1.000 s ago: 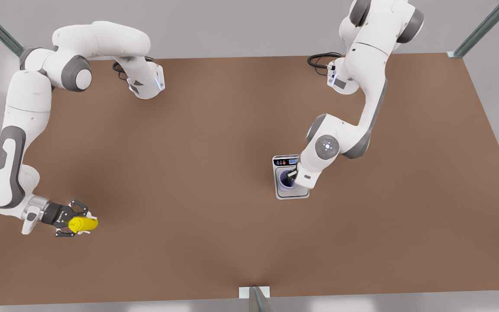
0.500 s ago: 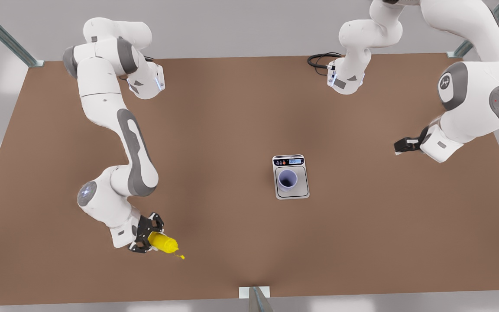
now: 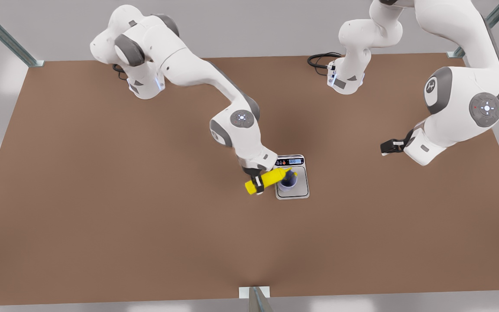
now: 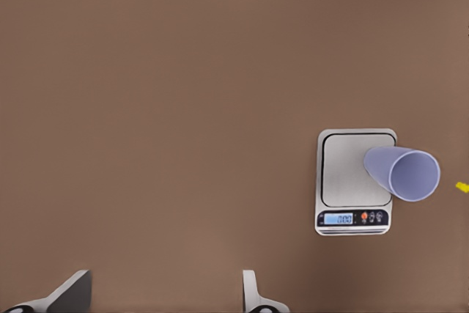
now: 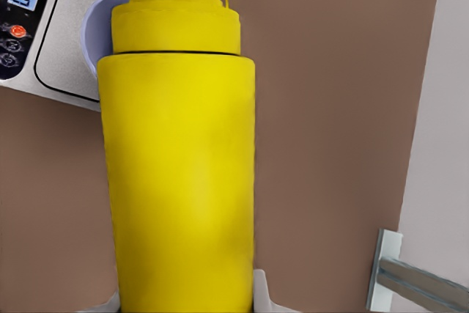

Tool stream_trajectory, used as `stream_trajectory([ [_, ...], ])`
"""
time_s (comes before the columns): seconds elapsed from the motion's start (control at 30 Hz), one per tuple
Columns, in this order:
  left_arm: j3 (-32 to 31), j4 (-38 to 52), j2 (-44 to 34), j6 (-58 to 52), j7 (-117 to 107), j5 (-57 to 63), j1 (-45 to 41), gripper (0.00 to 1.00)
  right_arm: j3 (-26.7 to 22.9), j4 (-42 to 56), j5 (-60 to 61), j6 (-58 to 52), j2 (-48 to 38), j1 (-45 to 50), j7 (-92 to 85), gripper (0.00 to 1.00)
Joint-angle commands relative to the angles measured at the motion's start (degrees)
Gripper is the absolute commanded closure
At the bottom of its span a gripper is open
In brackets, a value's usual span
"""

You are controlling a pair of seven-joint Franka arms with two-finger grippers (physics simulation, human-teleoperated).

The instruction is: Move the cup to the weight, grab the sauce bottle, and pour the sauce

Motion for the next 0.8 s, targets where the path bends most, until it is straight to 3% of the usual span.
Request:
stream_trajectory([
  [0.0,0.0,0.0,0.0,0.0,0.0,0.1,0.1,0.00,0.0,0.0,-0.5,-0.2,0.0,0.0,0.0,0.40],
  [0.3,0.1,0.0,0.5,0.2,-0.1,0.1,-1.7,0.00,-0.5,3.2,-10.2,-10.0,0.3,0.7,0.0,0.40],
  [0.6,0.2,0.1,0.7,0.3,0.0,0.0,-1.6,0.00,-1.4,7.3,-20.8,-13.5,2.5,2.6,4.5,0.40],
  [0.77,0.2,0.1,0.7,0.3,0.1,0.0,-1.6,0.00,-1.8,11.1,-20.9,-14.6,5.0,3.2,6.8,0.40],
])
